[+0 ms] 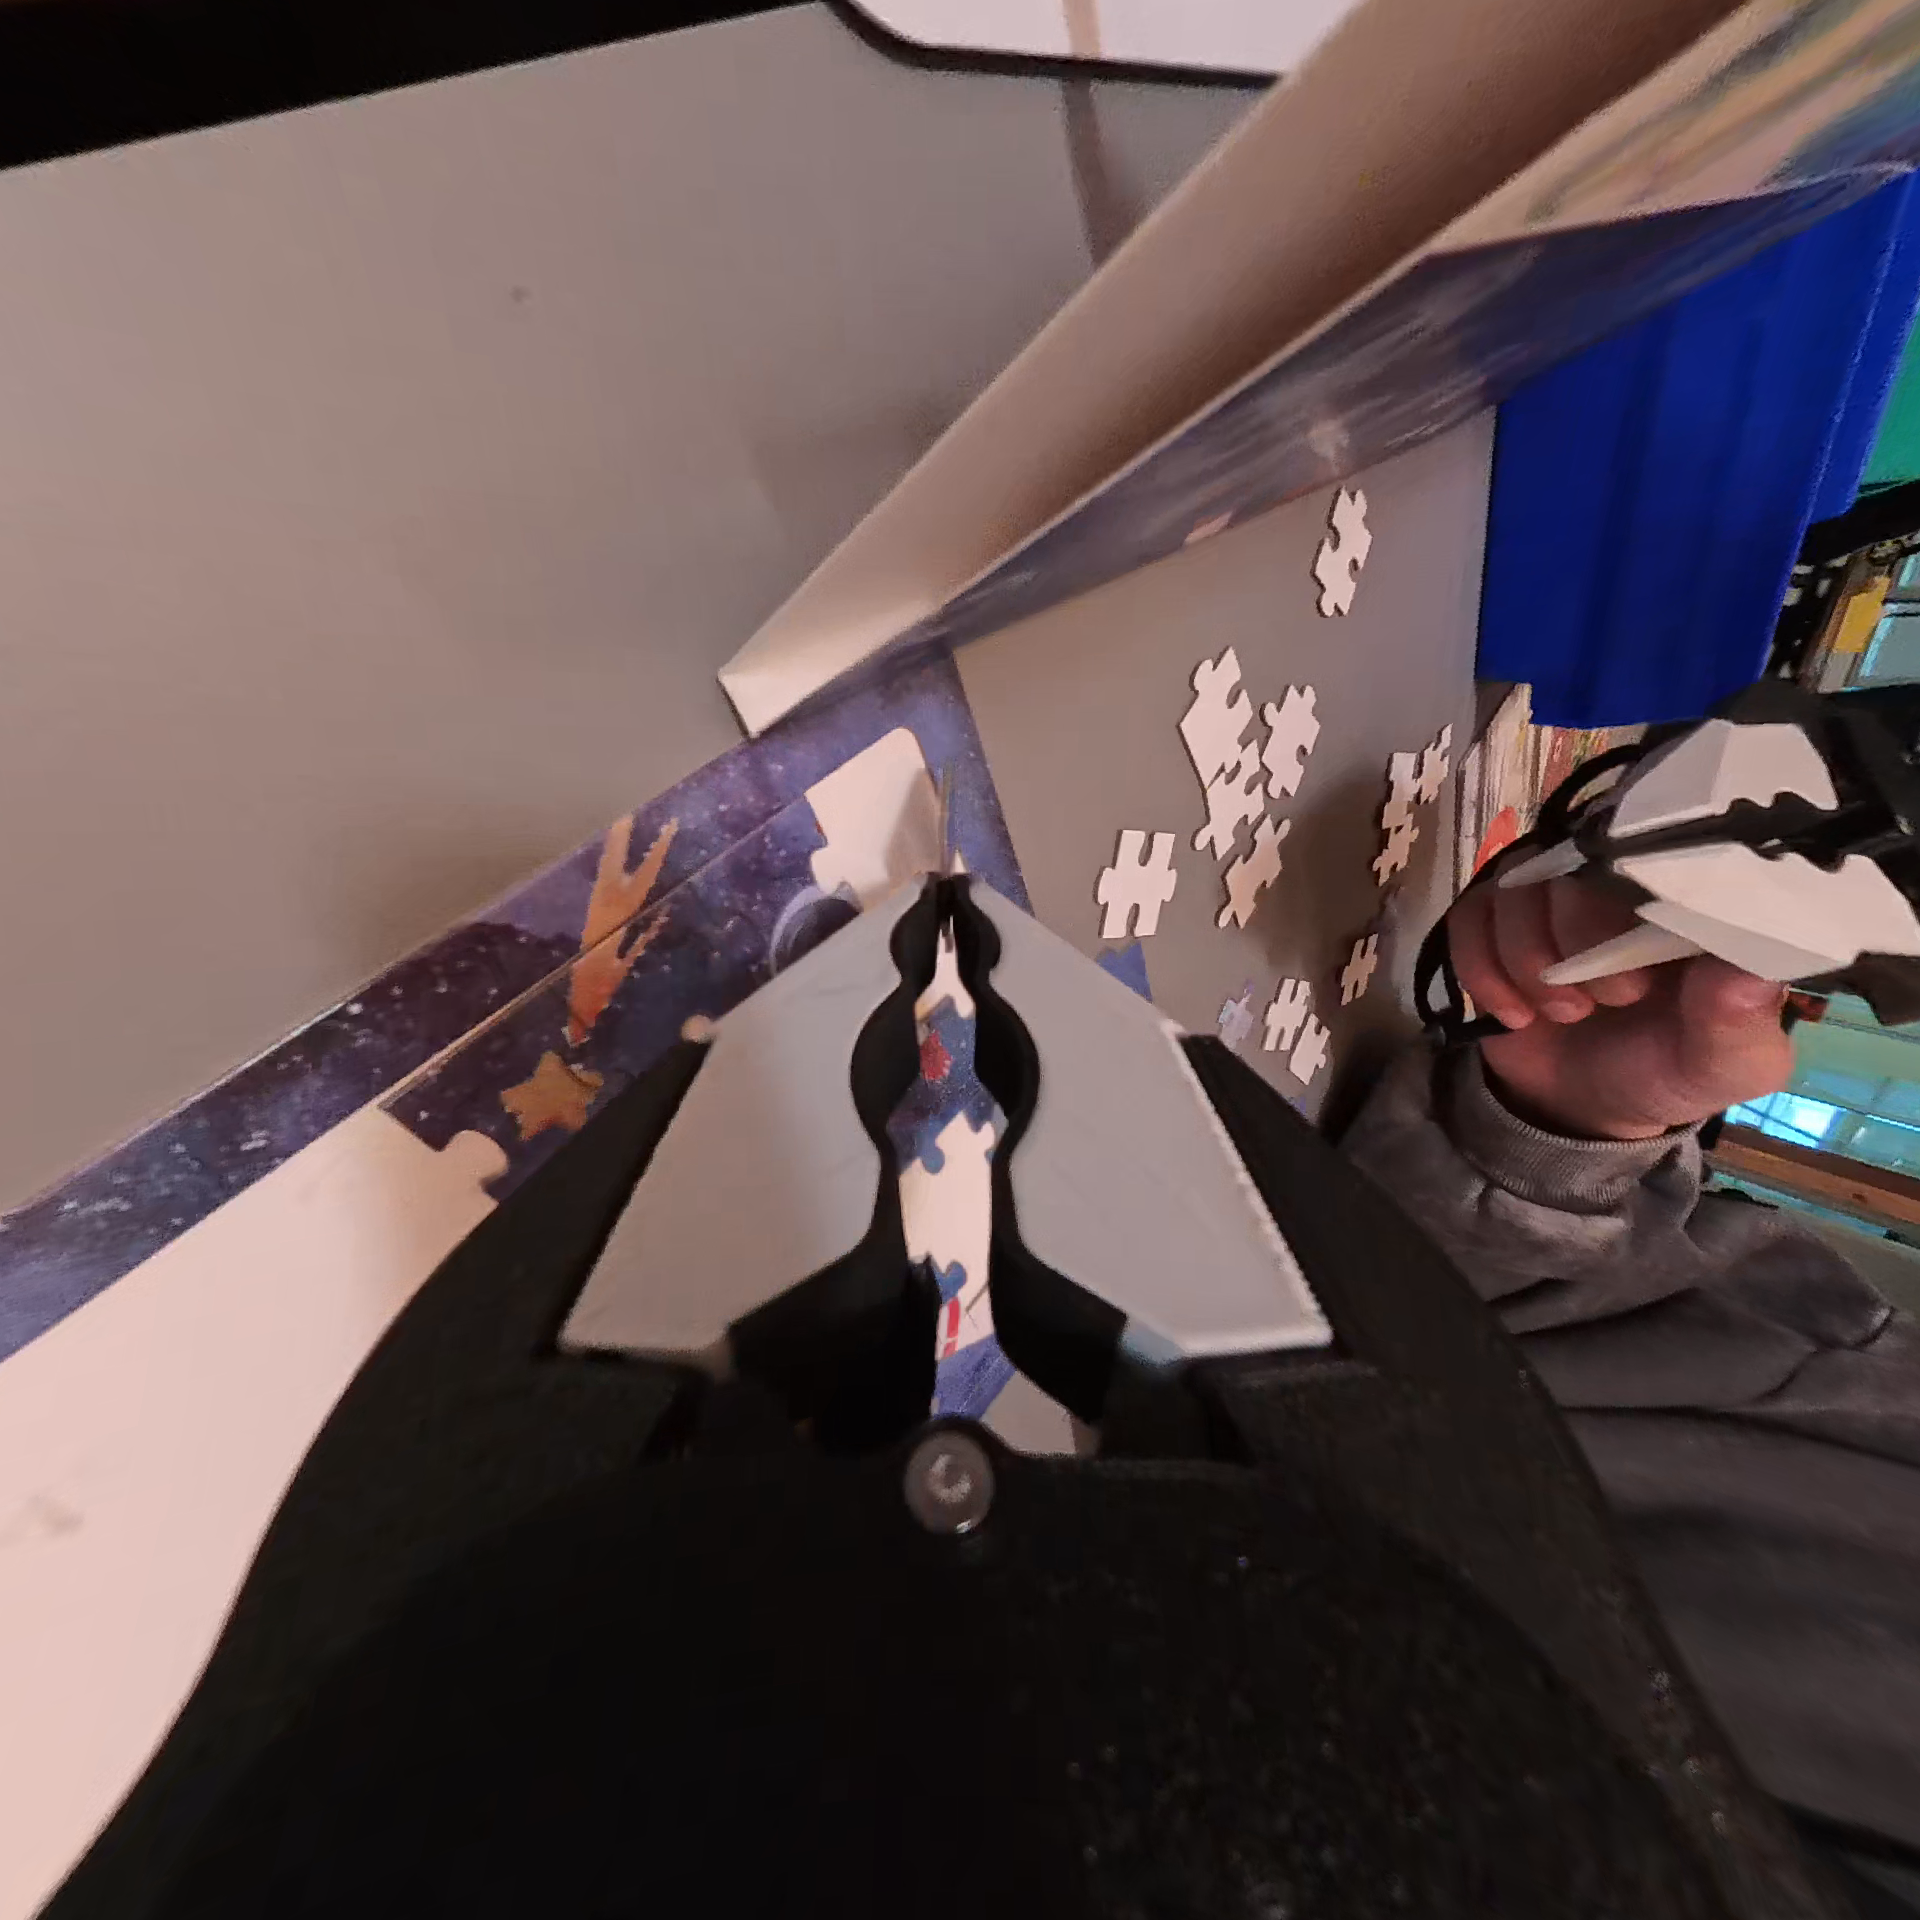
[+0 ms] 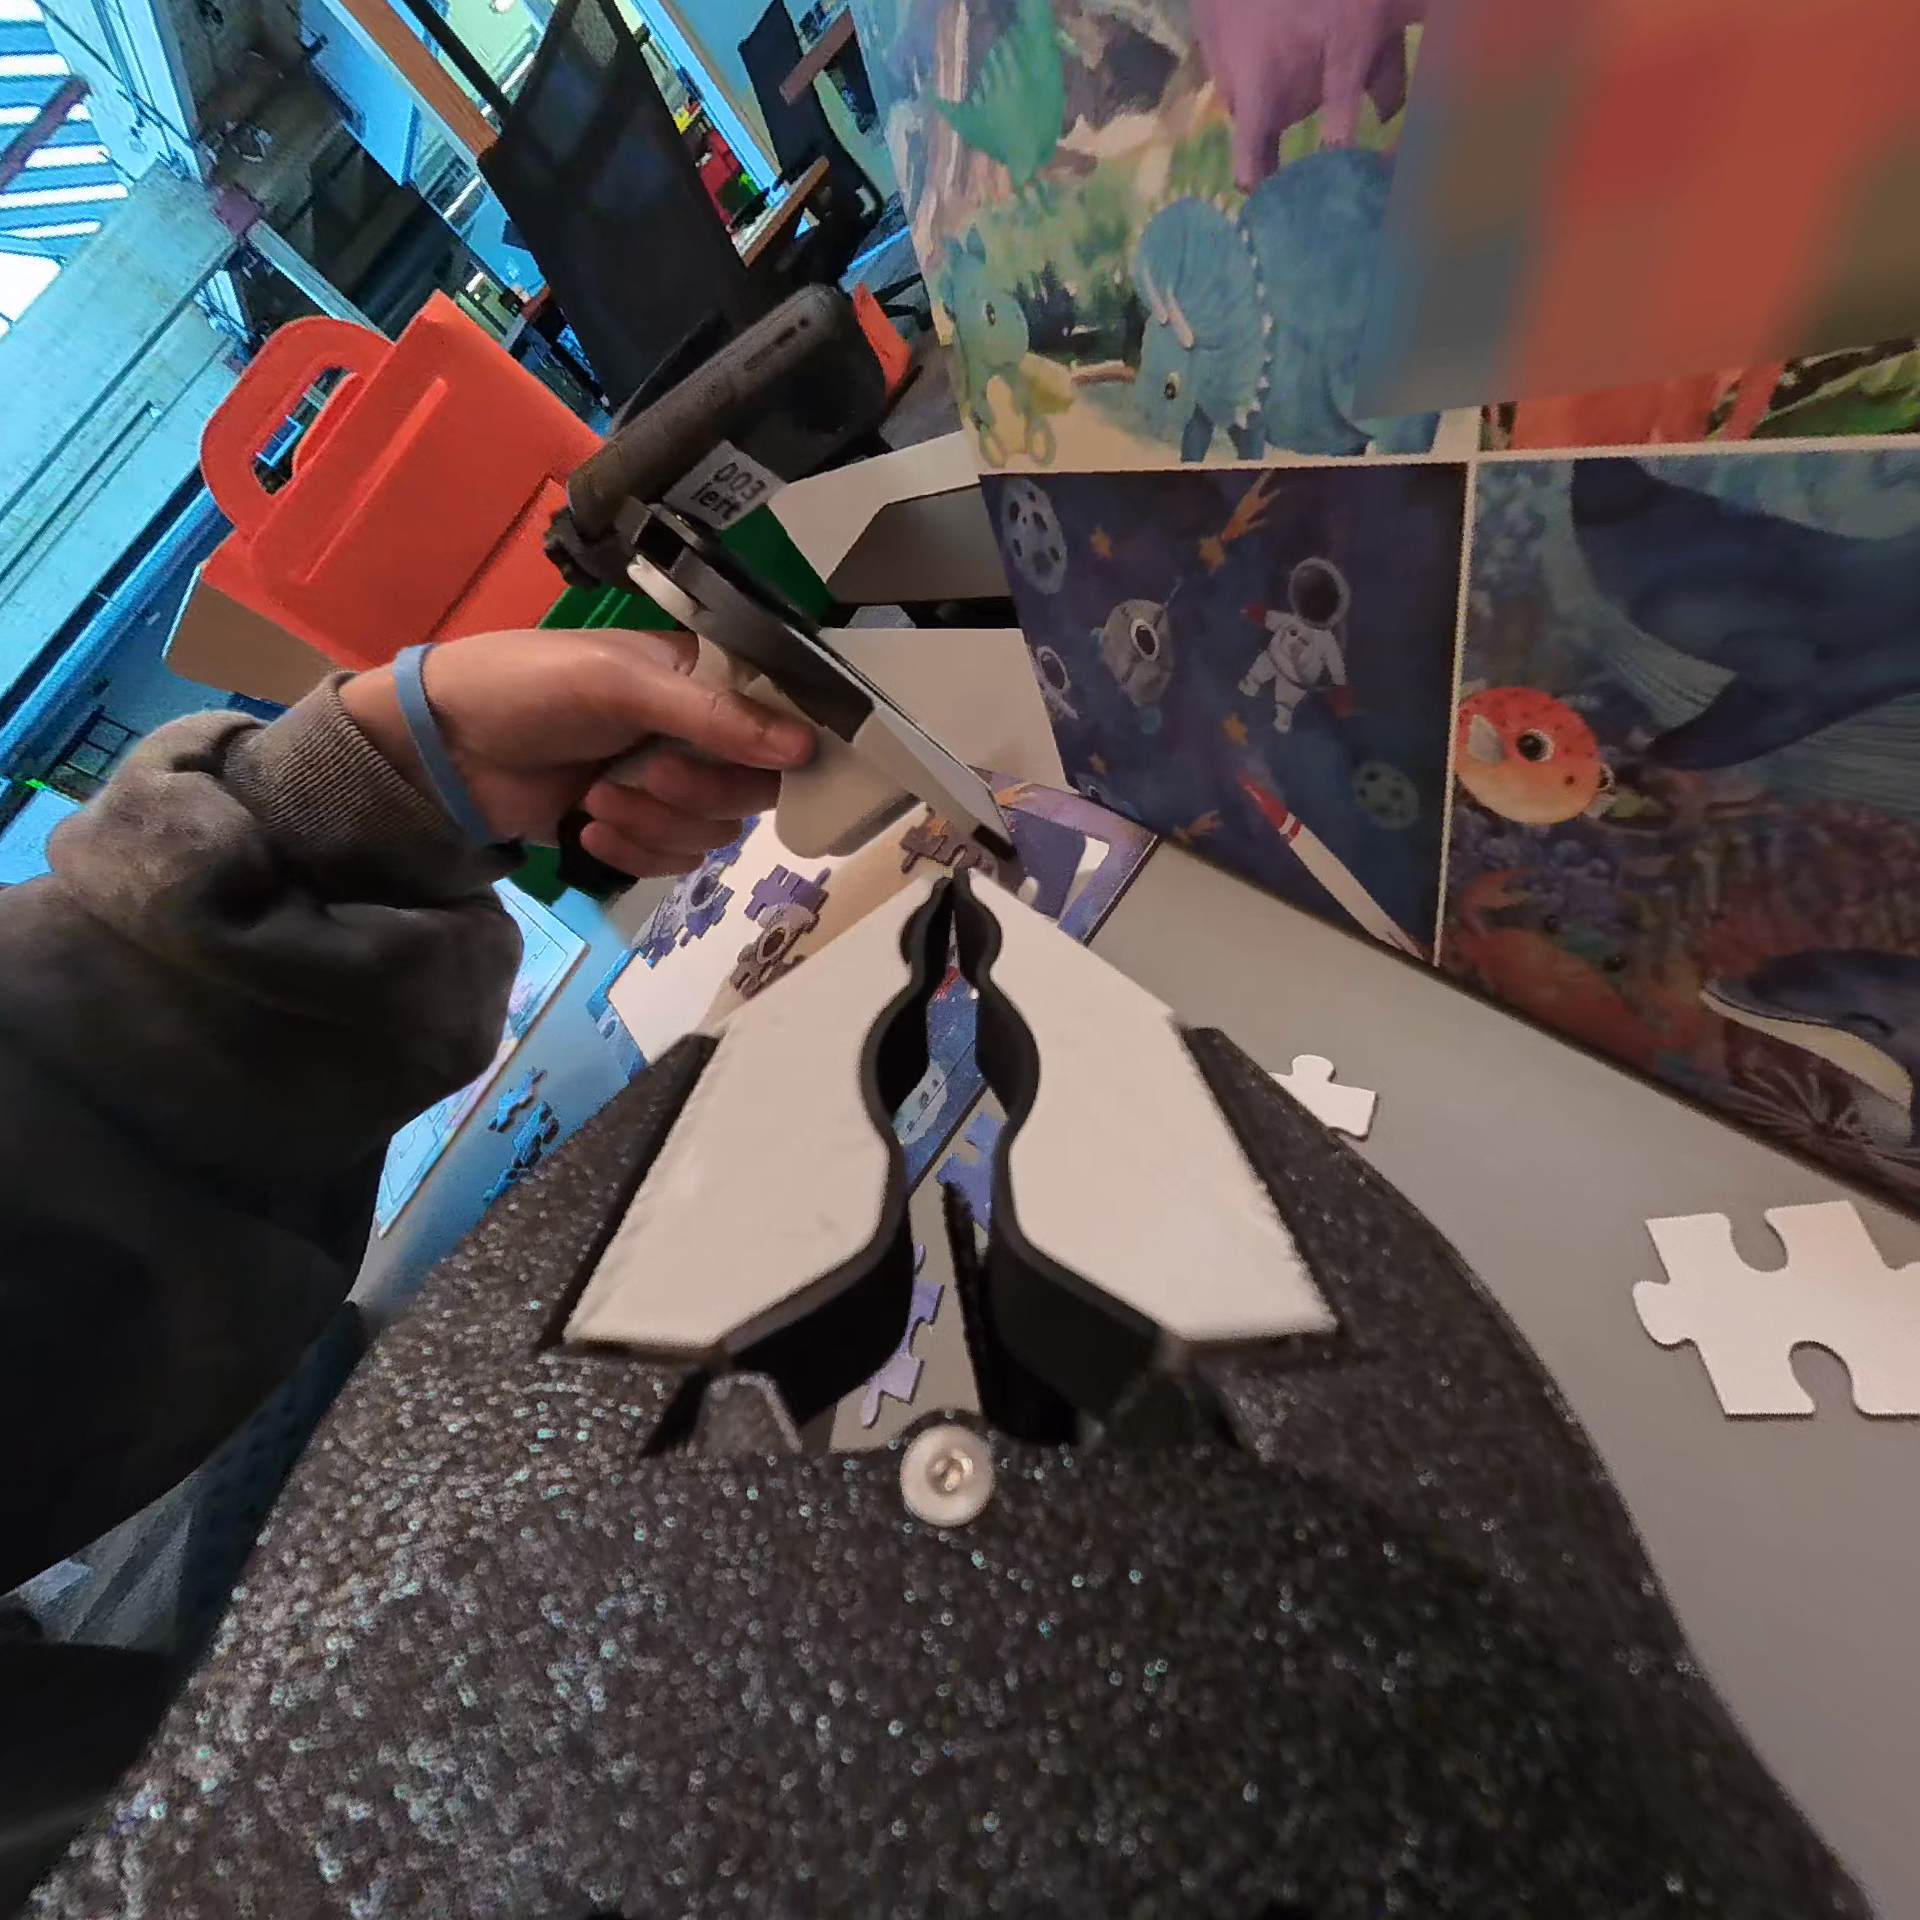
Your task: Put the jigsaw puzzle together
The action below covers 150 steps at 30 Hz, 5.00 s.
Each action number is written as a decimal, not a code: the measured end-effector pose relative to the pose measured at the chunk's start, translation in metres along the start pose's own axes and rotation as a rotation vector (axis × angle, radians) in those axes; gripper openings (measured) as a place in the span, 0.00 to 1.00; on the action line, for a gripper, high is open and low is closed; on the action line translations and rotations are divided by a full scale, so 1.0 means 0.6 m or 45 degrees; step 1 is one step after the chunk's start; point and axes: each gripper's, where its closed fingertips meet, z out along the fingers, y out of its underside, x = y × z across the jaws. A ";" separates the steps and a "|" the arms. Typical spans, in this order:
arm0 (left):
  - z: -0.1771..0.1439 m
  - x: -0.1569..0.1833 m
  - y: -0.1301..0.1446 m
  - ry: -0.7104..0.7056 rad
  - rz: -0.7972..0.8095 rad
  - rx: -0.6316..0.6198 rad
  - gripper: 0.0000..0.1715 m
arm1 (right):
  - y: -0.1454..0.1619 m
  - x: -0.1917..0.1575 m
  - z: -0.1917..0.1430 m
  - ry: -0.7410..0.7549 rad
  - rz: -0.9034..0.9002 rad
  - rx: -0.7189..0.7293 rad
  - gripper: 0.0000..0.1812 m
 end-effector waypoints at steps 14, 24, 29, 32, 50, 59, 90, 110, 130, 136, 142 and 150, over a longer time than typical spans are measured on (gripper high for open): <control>-0.009 -0.016 -0.012 -0.177 0.170 0.053 0.11 | 0.016 -0.005 0.013 0.000 -0.024 -0.054 0.00; -0.021 -0.028 -0.001 -0.446 0.470 0.067 0.00 | 0.020 -0.007 0.016 -0.007 -0.019 -0.070 0.00; -0.008 -0.015 -0.005 -0.425 0.472 0.096 0.00 | 0.022 -0.007 0.016 -0.006 -0.022 -0.076 0.00; 0.002 -0.016 -0.002 -0.430 0.471 0.089 0.00 | 0.022 -0.007 0.016 -0.010 -0.018 -0.077 0.00; 0.006 0.004 -0.033 -0.567 0.566 0.196 0.00 | 0.030 -0.009 0.021 -0.014 -0.025 -0.111 0.00; 0.017 -0.009 -0.029 -0.604 0.564 0.187 0.00 | 0.030 -0.009 0.020 -0.016 -0.019 -0.112 0.00; 0.000 0.005 -0.018 -0.573 0.509 0.371 0.00 | 0.039 -0.006 0.025 -0.012 -0.007 -0.142 0.00; -0.023 0.004 -0.042 -0.591 0.475 0.525 0.00 | 0.048 -0.006 0.029 -0.010 -0.012 -0.171 0.00; -0.093 -0.119 0.020 -0.695 0.353 0.391 0.00 | 0.125 0.054 0.149 0.432 -0.525 -0.550 0.00; -0.081 -0.111 0.012 -0.648 0.353 0.403 0.00 | 0.116 0.056 0.146 0.441 -0.523 -0.516 0.00; -0.090 -0.126 0.011 -0.661 0.332 0.410 0.00 | 0.114 0.081 0.135 0.502 -0.513 -0.504 0.00; -0.091 -0.121 -0.001 -0.676 0.321 0.459 0.00 | 0.115 0.084 0.135 0.506 -0.553 -0.509 0.00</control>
